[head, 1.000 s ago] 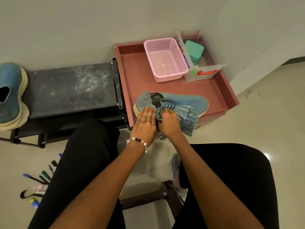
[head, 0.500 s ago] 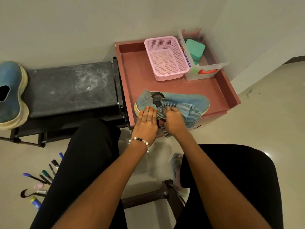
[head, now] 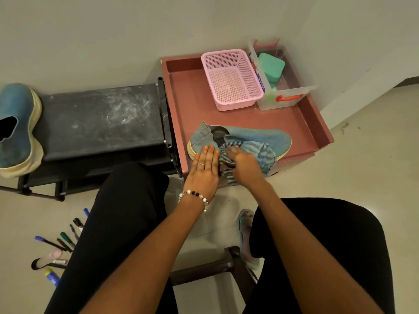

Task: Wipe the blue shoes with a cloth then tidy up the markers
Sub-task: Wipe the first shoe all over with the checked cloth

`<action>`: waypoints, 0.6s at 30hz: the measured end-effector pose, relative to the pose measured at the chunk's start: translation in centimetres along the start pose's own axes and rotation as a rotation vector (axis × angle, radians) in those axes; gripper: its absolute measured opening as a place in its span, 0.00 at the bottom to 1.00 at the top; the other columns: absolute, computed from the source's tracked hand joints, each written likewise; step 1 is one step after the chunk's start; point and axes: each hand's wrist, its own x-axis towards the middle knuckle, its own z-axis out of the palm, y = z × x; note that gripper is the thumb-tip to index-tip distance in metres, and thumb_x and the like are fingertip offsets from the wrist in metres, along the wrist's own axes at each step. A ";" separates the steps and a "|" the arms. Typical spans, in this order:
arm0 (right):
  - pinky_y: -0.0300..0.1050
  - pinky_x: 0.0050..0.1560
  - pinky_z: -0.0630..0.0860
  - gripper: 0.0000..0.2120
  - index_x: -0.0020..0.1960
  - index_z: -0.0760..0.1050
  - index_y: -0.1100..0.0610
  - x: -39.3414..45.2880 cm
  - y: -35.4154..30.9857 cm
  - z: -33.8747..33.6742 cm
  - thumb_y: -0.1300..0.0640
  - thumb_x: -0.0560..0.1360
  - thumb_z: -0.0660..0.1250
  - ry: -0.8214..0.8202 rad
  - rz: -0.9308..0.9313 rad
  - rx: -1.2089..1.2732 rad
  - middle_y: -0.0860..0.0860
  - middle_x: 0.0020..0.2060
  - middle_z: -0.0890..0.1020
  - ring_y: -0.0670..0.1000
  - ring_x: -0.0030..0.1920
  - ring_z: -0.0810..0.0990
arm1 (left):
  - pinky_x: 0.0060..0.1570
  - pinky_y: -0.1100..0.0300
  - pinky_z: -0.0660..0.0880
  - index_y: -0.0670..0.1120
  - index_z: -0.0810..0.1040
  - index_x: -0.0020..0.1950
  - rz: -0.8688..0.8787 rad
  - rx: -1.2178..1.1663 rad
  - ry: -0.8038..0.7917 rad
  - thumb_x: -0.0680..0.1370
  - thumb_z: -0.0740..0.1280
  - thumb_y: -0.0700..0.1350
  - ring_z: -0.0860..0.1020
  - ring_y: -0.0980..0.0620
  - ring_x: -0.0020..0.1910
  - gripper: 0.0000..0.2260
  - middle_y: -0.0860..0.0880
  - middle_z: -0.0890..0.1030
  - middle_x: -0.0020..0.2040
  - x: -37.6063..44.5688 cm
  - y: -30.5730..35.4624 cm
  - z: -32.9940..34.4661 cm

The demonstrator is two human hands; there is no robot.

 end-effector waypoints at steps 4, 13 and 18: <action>0.49 0.61 0.73 0.24 0.65 0.73 0.58 -1.9 4.2 -0.8 0.72 0.72 0.59 0.070 0.248 -0.042 0.59 0.60 0.78 0.59 0.59 0.76 | 0.75 0.45 0.42 0.36 0.35 0.75 -0.001 -0.027 0.005 0.76 0.42 0.37 0.38 0.39 0.76 0.29 0.36 0.38 0.76 -0.1 -0.1 0.2; 0.49 0.66 0.68 0.25 0.69 0.68 0.59 0.4 -0.7 -0.5 0.70 0.73 0.61 -0.018 0.044 0.005 0.58 0.66 0.73 0.58 0.66 0.71 | 0.75 0.46 0.42 0.36 0.36 0.76 -0.009 -0.033 -0.043 0.77 0.41 0.38 0.38 0.41 0.76 0.27 0.37 0.38 0.77 -0.2 0.0 -0.8; 0.51 0.58 0.73 0.19 0.62 0.73 0.61 -1.8 2.7 -0.8 0.71 0.72 0.59 0.073 0.286 -0.092 0.60 0.58 0.78 0.61 0.58 0.75 | 0.75 0.46 0.41 0.38 0.36 0.76 -0.010 -0.048 -0.038 0.74 0.39 0.36 0.38 0.41 0.76 0.30 0.37 0.38 0.77 -0.3 -0.1 -0.7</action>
